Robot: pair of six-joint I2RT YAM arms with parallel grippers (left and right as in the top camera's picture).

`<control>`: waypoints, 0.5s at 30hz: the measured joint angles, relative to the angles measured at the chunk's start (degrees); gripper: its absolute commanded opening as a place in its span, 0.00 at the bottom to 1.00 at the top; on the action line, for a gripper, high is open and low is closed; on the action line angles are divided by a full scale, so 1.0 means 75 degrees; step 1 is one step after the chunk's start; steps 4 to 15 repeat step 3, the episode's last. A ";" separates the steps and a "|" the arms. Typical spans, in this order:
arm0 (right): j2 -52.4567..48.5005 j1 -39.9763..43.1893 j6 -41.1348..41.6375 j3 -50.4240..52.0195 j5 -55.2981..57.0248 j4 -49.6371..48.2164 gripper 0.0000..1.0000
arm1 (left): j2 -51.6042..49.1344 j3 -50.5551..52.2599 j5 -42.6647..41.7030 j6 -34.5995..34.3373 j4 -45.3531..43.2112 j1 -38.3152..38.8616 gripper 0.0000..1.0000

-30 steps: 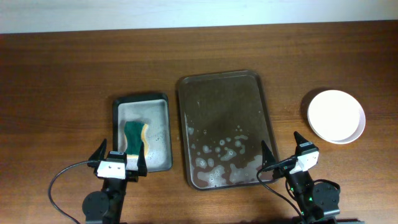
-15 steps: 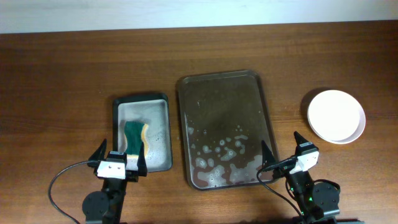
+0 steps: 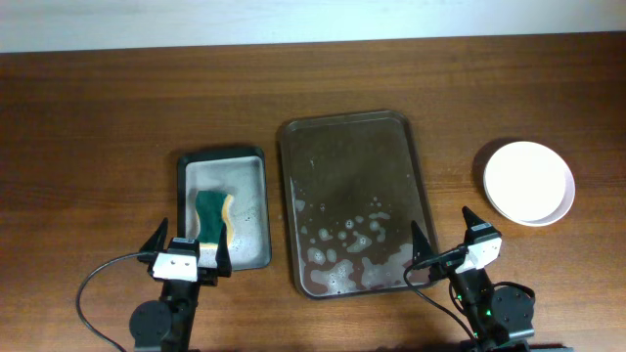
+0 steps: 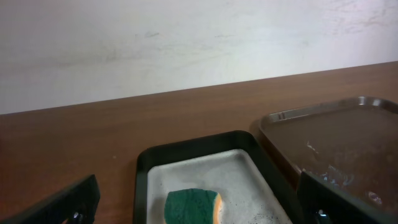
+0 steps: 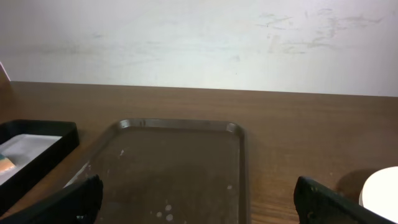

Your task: Clean dirty plates on tray and stack at the side

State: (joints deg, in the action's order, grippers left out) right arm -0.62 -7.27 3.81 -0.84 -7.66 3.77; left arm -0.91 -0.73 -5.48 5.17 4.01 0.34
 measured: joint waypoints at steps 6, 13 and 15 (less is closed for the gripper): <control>0.0000 0.0000 0.0000 0.0000 0.0000 -0.0003 0.99 | 0.0000 0.0000 0.0000 0.0000 0.0000 0.0000 1.00; 0.0000 0.0000 0.0000 0.0000 0.0000 -0.0003 0.99 | 0.0000 0.0000 0.0000 0.0000 0.0000 0.0000 1.00; 0.0000 0.0000 0.0000 0.0000 0.0000 -0.0003 0.99 | 0.0000 0.0000 0.0000 0.0000 0.0000 0.0000 1.00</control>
